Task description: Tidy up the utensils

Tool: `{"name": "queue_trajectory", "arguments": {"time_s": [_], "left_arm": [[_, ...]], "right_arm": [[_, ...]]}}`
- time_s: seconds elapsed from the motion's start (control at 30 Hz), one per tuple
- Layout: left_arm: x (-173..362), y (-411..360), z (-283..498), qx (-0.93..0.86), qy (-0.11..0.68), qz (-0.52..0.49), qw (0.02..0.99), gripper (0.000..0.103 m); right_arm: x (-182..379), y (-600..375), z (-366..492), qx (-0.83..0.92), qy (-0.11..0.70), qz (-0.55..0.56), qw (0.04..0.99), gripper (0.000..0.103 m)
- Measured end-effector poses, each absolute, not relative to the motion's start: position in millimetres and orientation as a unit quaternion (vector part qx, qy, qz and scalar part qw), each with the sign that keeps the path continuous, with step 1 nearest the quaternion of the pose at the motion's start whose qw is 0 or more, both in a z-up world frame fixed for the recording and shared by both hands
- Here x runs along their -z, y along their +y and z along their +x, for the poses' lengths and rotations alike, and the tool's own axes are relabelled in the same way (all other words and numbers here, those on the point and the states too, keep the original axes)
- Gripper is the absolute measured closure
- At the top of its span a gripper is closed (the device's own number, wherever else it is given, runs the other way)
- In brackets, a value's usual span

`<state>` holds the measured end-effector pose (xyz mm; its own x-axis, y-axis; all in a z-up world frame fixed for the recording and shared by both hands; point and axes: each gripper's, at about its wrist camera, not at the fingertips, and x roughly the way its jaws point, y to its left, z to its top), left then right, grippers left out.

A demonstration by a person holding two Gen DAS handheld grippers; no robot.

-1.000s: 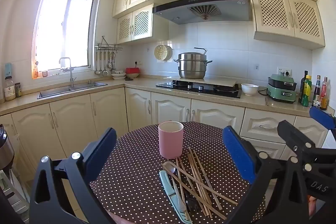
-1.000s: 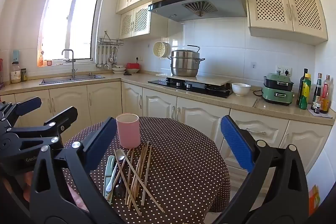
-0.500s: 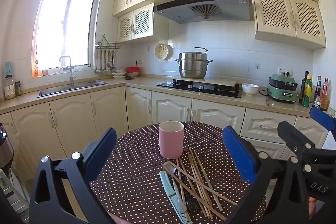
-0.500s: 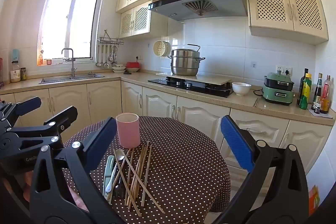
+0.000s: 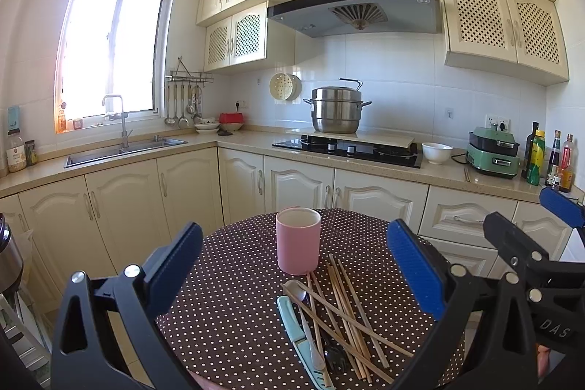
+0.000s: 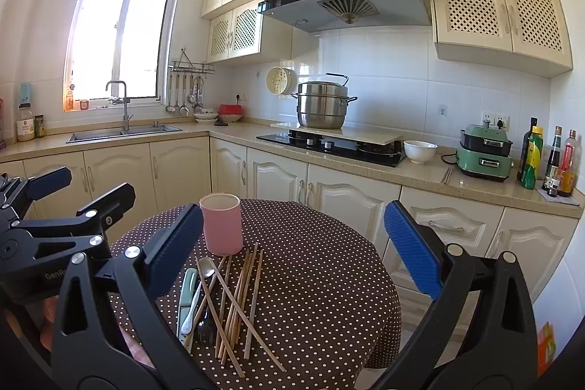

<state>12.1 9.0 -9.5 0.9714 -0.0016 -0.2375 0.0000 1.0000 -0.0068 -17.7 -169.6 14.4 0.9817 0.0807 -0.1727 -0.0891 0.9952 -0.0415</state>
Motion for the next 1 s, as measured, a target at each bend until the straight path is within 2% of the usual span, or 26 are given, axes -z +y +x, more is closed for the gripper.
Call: {"name": "queue_trajectory", "arguments": {"time_s": [1.0], "left_arm": [[11,2,23,0.0,0.133,0.0,0.991,0.004]], "right_arm": [[-11,-175,-7,-0.043,0.1,-0.017,0.994,0.006]]}}
